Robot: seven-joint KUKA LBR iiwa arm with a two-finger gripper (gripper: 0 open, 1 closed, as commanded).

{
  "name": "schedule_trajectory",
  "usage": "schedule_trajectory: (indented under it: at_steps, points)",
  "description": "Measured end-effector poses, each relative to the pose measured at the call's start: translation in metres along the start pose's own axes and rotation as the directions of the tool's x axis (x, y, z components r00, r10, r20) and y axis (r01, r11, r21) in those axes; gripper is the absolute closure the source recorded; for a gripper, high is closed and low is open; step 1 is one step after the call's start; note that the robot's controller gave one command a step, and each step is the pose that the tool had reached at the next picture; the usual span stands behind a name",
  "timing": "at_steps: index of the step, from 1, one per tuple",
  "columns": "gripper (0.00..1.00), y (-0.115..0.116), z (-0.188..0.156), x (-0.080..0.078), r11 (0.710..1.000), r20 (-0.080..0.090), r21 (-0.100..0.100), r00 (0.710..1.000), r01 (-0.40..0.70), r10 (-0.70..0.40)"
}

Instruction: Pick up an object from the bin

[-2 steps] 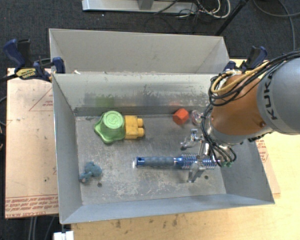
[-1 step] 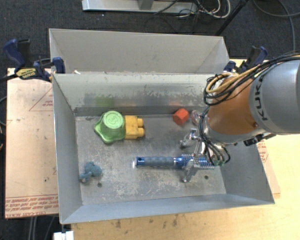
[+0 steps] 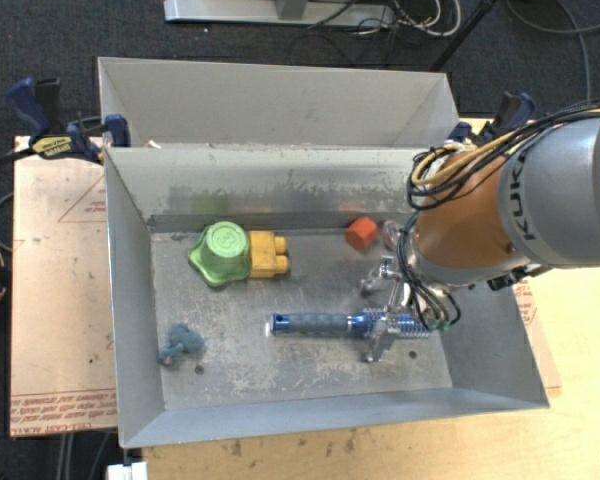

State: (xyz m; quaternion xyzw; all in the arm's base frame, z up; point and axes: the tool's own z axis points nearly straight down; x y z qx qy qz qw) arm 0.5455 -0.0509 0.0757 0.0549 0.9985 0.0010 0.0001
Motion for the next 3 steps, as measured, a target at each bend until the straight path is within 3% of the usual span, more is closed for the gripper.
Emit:
schedule_trajectory:
  at_steps: [1, 3]
  points:
    - [1.0, 0.0, -0.003, -0.002, 1.0, 0.007, 0.0, 1.0, 0.0, 0.0]
    - [1.0, 0.001, -0.101, -0.005, 1.0, 0.006, 0.001, 1.0, 0.002, -0.003]
